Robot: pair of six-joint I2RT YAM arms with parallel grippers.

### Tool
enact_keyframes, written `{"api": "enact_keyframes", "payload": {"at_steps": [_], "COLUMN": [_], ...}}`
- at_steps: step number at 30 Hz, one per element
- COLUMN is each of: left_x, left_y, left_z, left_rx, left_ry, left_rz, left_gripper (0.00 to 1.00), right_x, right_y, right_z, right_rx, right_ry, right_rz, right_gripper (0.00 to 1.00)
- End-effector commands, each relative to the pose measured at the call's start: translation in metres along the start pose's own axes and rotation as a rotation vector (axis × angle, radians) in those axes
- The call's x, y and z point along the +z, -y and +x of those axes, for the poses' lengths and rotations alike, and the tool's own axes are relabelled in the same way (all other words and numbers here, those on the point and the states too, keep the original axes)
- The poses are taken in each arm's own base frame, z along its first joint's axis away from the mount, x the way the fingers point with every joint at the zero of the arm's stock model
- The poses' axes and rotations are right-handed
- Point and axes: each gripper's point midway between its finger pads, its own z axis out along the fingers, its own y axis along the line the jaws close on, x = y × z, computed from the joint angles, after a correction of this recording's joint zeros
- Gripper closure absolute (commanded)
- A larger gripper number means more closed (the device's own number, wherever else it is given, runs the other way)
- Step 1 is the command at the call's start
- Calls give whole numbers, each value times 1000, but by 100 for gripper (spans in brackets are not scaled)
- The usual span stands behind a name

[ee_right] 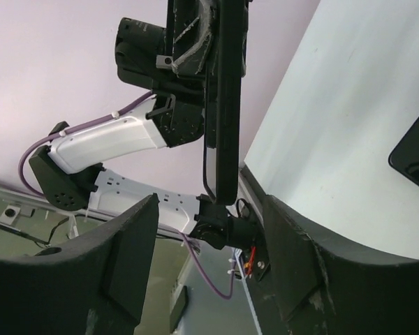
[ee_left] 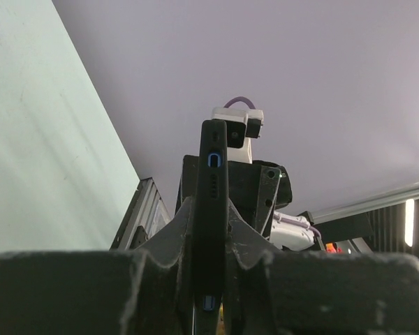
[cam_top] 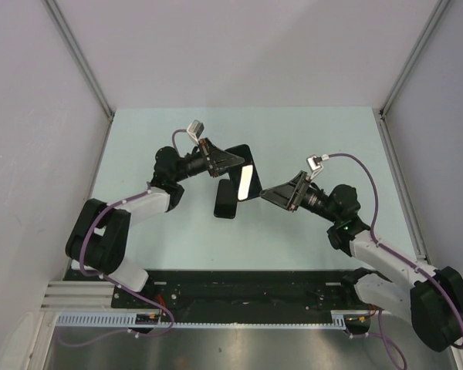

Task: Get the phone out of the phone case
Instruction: Remove the phone case from the phone.

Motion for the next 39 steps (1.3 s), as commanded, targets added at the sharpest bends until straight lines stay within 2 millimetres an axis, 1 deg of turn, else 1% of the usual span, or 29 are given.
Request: {"api": "enact_keyframes", "payload": {"at_steps": [1, 2, 3, 4, 6, 7, 9, 16, 17, 18, 19, 20, 21, 22, 23, 24, 26, 27, 28, 30, 32, 37, 39], "left_x": [-3, -4, -5, -6, -8, -9, -10, -11, -11, -11, -11, -12, -12, -13, -13, -14, -17, -17, -17, -18, -18, -20, -20], "left_y": [36, 37, 38, 39, 39, 38, 38, 42, 44, 45, 46, 48, 50, 53, 56, 58, 68, 69, 71, 77, 82, 107, 111], "left_z": [-2, -2, -1, -2, 0, 0, 1, 1, 2, 1, 1, 1, 0, 0, 0, 0, 0, 0, 0, 0, 1, 2, 2], "left_rx": [57, 59, 55, 57, 53, 54, 51, 52, 57, 52, 50, 56, 44, 45, 55, 39, 49, 51, 55, 71, 81, 119, 128], "left_ry": [25, 29, 33, 41, 49, 52, 53, 57, 55, 57, 57, 59, 64, 68, 70, 71, 79, 78, 79, 80, 77, 80, 81], "left_rz": [97, 100, 101, 104, 104, 105, 105, 125, 135, 140, 145, 159, 169, 181, 205, 216, 266, 273, 279, 294, 307, 360, 371], "left_gripper": [100, 100, 100, 100, 100, 100, 100, 100, 100, 100, 100, 100, 100, 100, 100, 100, 100, 100, 100, 100, 100, 100, 100], "right_x": [10, 11, 13, 16, 17, 17, 18, 16, 13, 12, 11, 7, 6, 8, 7, 9, 10, 10, 9, 8, 6, 2, 2], "right_y": [-22, -22, -27, -23, -27, -25, -26, -28, -37, -33, -35, -47, -49, -44, -48, -48, -54, -59, -68, -77, -92, -112, -119], "right_z": [-4, -3, -4, -3, -3, -3, -4, -9, -11, -13, -14, -18, -20, -20, -22, -24, -26, -29, -32, -38, -46, -62, -69], "right_rx": [-11, -5, -3, 9, 23, 36, 44, 100, 104, 117, 125, 126, 141, 164, 169, 183, 182, 179, 173, 174, 181, 247, 263], "right_ry": [18, 17, 23, 19, 31, 34, 45, 103, 116, 133, 141, 156, 171, 171, 179, 196, 214, 229, 232, 250, 267, 309, 326], "right_rz": [-96, -101, -125, -119, -149, -151, -176, -230, -270, -272, -289, -346, -367, -365, -390, -388, -404, -416, -440, -465, -506, -566, -589], "right_gripper": [39, 44, 47, 55, 65, 75, 83, 84, 84, 84, 85, 87, 90, 100, 100, 100, 100, 100, 100, 100, 100, 100, 100]}}
